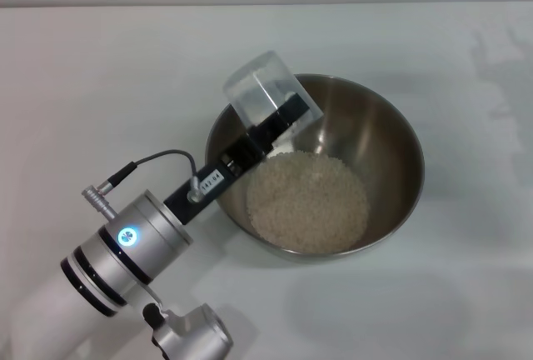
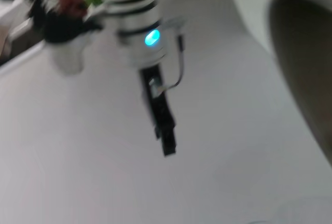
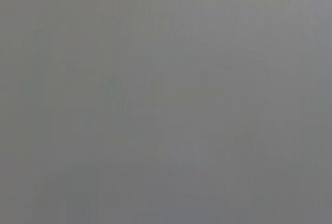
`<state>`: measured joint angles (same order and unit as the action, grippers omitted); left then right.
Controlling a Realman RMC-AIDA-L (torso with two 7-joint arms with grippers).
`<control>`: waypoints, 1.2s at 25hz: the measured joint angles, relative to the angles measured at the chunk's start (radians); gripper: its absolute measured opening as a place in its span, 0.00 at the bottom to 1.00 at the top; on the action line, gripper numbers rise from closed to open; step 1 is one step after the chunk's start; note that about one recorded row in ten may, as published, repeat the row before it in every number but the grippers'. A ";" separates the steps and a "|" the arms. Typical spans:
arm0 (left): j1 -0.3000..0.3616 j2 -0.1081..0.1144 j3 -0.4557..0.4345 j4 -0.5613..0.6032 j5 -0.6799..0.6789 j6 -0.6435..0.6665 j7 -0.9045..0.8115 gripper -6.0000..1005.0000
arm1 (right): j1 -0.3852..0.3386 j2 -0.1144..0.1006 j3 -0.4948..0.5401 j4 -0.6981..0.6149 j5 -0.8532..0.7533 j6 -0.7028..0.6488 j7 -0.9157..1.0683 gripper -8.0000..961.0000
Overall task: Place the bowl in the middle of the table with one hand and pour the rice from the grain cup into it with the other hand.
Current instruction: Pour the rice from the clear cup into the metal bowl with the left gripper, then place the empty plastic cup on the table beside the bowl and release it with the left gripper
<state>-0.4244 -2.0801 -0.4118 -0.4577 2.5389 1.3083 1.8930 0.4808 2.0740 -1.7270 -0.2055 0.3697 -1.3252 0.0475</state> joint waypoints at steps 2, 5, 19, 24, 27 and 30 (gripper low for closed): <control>0.000 0.000 0.000 0.000 0.000 0.000 0.000 0.04 | 0.000 0.000 0.000 0.000 0.001 0.000 0.000 0.53; 0.023 0.000 -0.073 -0.029 -0.003 0.004 -0.295 0.04 | -0.001 0.000 0.000 0.001 0.002 0.000 0.000 0.53; 0.038 0.002 -0.300 -0.015 -0.177 -0.068 -1.269 0.05 | -0.001 0.001 0.000 0.003 0.003 -0.003 0.000 0.53; 0.026 0.002 -0.329 0.014 -0.230 -0.197 -1.459 0.05 | -0.001 0.001 0.000 0.003 0.003 -0.007 0.000 0.53; 0.024 0.001 -0.349 0.020 -0.235 -0.280 -1.545 0.05 | -0.001 0.002 0.000 0.002 0.004 -0.007 0.000 0.53; 0.020 0.001 -0.359 0.030 -0.236 -0.361 -1.655 0.05 | 0.001 0.001 0.000 0.002 0.005 -0.005 0.000 0.53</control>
<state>-0.4048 -2.0788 -0.7710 -0.4278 2.3030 0.9470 0.2377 0.4821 2.0754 -1.7270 -0.2040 0.3751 -1.3305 0.0475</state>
